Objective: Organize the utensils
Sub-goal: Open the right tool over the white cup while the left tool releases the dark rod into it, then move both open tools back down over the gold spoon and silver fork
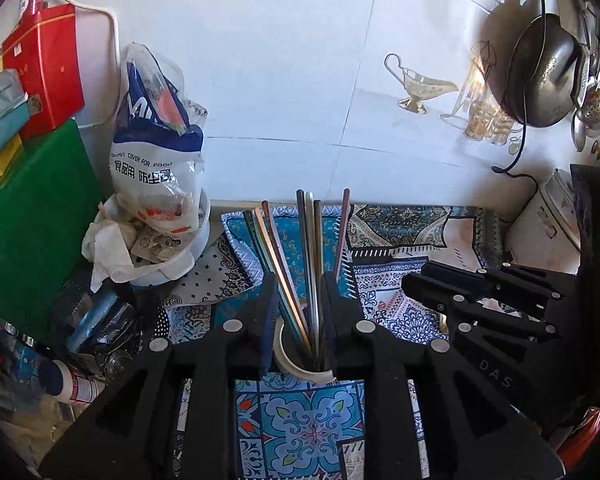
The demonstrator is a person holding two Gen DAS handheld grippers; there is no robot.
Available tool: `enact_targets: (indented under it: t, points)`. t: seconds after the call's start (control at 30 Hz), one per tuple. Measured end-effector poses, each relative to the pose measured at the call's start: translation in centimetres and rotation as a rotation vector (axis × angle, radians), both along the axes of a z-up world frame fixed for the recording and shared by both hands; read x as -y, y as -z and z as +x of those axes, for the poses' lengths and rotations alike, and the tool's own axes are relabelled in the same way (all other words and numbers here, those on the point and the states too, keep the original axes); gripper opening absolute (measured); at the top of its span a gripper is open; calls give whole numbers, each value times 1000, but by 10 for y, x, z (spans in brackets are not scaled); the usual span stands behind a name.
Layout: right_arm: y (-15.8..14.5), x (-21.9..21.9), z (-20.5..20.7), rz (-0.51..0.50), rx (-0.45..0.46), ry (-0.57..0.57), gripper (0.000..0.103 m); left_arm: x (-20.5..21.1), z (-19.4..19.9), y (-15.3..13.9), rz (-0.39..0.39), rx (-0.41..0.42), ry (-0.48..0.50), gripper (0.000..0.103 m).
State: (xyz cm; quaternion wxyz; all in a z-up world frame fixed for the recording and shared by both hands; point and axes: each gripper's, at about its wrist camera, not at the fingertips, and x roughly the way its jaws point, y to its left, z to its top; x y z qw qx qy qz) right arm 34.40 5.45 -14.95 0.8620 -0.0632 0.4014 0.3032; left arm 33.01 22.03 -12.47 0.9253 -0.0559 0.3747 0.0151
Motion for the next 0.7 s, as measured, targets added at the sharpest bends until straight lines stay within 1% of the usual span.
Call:
enact_targets:
  t: [0.13, 0.2, 0.27, 0.37, 0.43, 0.53, 0.7]
  points:
    - [-12, 24, -4, 7, 32, 23, 22, 15, -3, -12, 6, 28, 15, 26]
    - [-17, 37, -6, 6, 51, 39, 24, 26, -3, -17, 13, 42, 26, 29]
    - [-20, 50, -7, 2, 62, 56, 25, 37, -2, -18, 20, 53, 41, 33]
    - [-22, 72, -6, -5, 69, 86, 25, 56, 2, -18, 26, 53, 74, 35]
    - [-21, 88, -6, -7, 68, 108, 25, 68, 5, -15, 25, 47, 97, 36]
    - [-16, 109, -5, -27, 64, 141, 27, 90, 12, -10, 34, 35, 129, 40]
    - [4, 147, 4, -54, 15, 199, 28, 127, 26, 7, 30, -6, 183, 43]
